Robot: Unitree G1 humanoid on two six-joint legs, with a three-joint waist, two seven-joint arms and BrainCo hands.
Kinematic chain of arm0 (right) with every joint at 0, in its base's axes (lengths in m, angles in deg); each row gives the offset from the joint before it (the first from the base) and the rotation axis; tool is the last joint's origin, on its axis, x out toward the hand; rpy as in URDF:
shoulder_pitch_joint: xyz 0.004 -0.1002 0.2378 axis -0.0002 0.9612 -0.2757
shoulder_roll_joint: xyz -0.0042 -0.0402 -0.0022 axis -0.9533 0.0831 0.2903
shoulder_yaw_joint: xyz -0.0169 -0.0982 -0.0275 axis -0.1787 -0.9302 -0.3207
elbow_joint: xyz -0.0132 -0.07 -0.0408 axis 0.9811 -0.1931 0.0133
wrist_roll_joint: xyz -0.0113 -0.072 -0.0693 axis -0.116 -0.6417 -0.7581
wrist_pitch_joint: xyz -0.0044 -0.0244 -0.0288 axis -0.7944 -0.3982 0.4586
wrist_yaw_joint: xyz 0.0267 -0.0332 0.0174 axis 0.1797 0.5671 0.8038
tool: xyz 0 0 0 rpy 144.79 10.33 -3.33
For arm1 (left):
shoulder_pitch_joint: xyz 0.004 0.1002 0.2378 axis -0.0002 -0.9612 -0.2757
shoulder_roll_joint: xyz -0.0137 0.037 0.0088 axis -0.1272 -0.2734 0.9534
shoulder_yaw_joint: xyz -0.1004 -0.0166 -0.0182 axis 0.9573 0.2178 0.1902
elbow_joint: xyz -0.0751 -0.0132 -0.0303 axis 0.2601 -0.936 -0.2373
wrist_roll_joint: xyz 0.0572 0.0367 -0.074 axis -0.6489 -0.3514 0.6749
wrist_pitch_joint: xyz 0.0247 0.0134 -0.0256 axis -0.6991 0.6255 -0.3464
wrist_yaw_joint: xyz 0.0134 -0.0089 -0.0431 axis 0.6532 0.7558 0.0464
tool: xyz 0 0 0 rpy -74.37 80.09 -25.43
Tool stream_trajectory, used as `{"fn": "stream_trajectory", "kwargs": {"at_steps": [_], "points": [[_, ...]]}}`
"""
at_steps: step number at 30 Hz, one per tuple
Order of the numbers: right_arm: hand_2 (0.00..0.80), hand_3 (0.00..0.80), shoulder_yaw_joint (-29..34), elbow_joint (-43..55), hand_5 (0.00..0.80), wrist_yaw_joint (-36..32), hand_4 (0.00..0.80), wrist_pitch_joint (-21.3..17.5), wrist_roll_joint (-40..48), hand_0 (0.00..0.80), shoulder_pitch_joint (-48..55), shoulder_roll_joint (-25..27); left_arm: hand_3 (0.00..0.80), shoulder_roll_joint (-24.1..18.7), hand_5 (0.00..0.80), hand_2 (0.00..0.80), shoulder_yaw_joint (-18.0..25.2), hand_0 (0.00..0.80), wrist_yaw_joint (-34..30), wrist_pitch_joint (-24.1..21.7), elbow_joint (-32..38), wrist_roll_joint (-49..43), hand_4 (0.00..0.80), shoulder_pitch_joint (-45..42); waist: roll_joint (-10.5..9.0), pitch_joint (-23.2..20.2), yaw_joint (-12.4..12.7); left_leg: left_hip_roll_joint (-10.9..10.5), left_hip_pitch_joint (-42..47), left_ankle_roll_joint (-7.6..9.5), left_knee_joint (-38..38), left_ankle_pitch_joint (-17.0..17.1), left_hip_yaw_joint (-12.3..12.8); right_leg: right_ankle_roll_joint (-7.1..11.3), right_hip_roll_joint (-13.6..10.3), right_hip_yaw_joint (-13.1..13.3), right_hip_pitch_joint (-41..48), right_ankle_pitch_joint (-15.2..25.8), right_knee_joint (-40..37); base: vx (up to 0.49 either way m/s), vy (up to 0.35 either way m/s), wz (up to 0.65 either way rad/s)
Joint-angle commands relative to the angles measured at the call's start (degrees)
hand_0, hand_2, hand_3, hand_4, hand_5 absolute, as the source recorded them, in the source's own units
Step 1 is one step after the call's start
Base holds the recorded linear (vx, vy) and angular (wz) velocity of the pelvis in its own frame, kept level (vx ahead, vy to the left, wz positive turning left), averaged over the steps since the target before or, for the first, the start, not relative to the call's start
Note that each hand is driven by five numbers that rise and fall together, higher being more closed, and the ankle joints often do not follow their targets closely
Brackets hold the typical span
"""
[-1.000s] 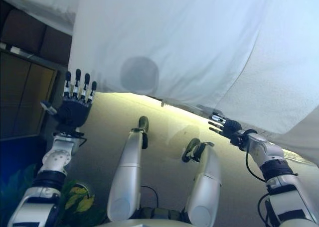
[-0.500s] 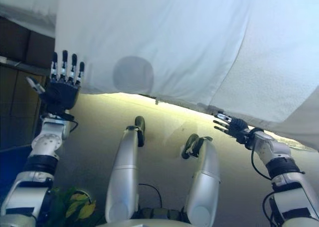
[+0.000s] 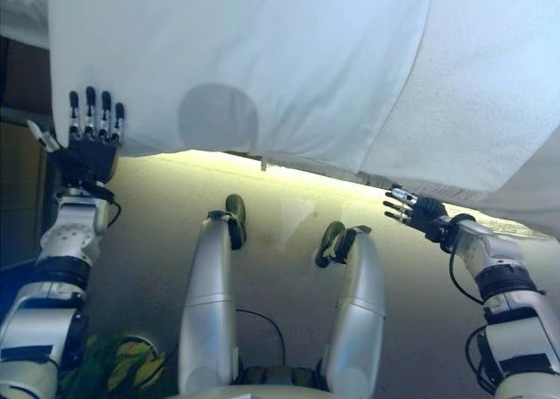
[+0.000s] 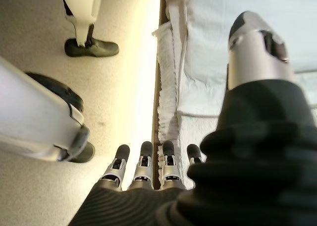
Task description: Make the bed neatly
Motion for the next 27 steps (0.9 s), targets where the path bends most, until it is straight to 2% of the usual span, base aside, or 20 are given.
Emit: {"fn": "stream_trajectory", "kwargs": {"at_steps": [1,6,13,18,23,27], "points": [[0.0,0.0,0.9,-2.3,0.0,-1.2,0.0,-2.0,1.0,0.0,-0.2,1.1,0.0,-2.6,0.0,0.0,-0.8,0.0,0.5,-0.1,-1.9,1.2,0.0,2.0,-1.63,-0.3,0.8,-0.3,2.5,1.27,-1.5,-4.6,-0.7,3.46,-0.4,5.0,-1.9,9.1,-5.7,-0.04,-0.057,-0.04],[0.0,0.0,0.3,-0.4,0.0,-0.1,0.0,-2.7,3.5,0.0,-0.5,0.8,0.0,-3.6,0.0,0.0,-3.0,0.0,3.2,0.6,-3.0,-3.2,0.0,3.8,-3.42,-0.3,1.3,-0.3,-1.3,1.48,-0.5,-4.4,-1.8,3.83,0.0,4.0,-4.1,9.9,-5.8,-0.048,-0.089,-0.06],[0.0,0.0,0.0,0.3,0.0,0.6,0.0,-4.7,7.1,0.0,-0.5,0.3,0.0,-6.5,0.0,0.0,-4.8,0.0,9.2,2.1,-6.4,-4.4,0.0,7.5,-5.22,-0.3,1.7,-0.3,-4.4,1.68,-0.1,-3.9,-3.0,4.42,0.4,2.6,-5.1,11.3,-7.2,-0.039,-0.083,0.01],[0.0,0.0,0.0,-0.2,0.0,0.4,0.0,-5.8,8.0,0.0,-1.0,-0.8,0.0,-7.8,0.0,0.0,-4.6,0.0,13.8,2.1,-10.3,-4.3,0.0,10.1,-6.02,-0.3,1.7,-0.5,-6.0,1.51,-0.1,-3.3,-3.5,4.72,0.8,2.0,-5.6,12.2,-8.1,-0.019,-0.076,-0.03],[0.0,0.0,0.5,0.0,0.0,0.2,0.0,-6.2,9.0,0.0,-1.3,-1.3,0.0,-8.9,0.0,0.0,-2.7,0.0,20.5,0.4,-13.6,-2.4,0.0,11.5,-6.32,-0.3,1.8,-0.8,-7.0,1.31,-0.1,-3.0,-3.7,4.89,1.0,1.9,-6.3,12.4,-8.2,-0.014,-0.053,0.0],[0.0,0.0,0.7,-0.5,0.0,-0.3,0.0,-6.6,8.8,0.0,-1.4,-2.3,0.0,-9.4,0.0,0.0,-1.2,0.0,23.0,-0.5,-15.9,-2.0,0.0,12.6,-6.38,-0.3,1.7,-1.0,-6.9,1.06,-0.5,-2.8,-3.7,5.05,1.0,1.9,-6.3,12.6,-8.6,-0.006,-0.047,0.01]]}}
